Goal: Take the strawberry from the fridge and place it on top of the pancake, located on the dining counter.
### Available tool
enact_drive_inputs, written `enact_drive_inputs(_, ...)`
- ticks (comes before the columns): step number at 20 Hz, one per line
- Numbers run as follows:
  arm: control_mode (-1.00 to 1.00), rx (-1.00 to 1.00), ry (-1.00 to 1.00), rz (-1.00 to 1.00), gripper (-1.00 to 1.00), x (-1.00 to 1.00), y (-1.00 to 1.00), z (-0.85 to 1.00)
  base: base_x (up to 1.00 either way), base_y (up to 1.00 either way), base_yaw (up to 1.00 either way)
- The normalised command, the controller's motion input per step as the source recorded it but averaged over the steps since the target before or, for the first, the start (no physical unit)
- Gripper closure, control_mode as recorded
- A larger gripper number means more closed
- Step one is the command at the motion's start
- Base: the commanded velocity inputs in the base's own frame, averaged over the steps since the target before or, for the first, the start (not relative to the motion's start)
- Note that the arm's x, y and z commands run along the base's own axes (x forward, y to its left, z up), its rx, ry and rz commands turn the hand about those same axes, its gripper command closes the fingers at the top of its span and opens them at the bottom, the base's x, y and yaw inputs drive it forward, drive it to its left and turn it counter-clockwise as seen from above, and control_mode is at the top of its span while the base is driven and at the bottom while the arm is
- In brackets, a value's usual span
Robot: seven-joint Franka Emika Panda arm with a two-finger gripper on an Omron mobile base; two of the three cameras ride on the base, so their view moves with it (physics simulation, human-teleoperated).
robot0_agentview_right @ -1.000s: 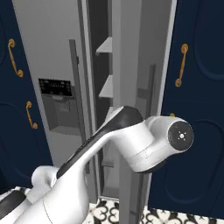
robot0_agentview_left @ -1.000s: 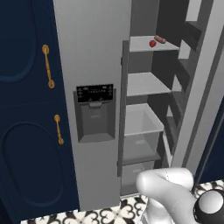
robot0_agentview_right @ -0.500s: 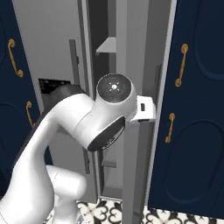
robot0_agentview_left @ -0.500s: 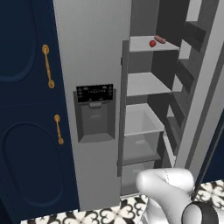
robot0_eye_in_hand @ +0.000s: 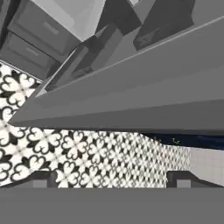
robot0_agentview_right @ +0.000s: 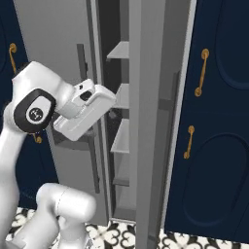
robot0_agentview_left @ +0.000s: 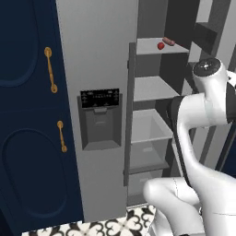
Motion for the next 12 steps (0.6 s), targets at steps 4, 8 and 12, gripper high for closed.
enact_drive_inputs(4,-1.0,-0.16,0.02,-0.03,-1.0,0.78,-0.06,-0.36,0.0,0.0,0.0)
enact_drive_inputs(8,-1.0,-0.02,0.0,0.0,-1.0,0.99,-0.52,-0.26,0.0,0.0,0.0)
enact_drive_inputs(12,-1.0,-0.06,0.01,0.01,-1.0,0.6,-0.47,-0.19,0.0,0.0,0.0)
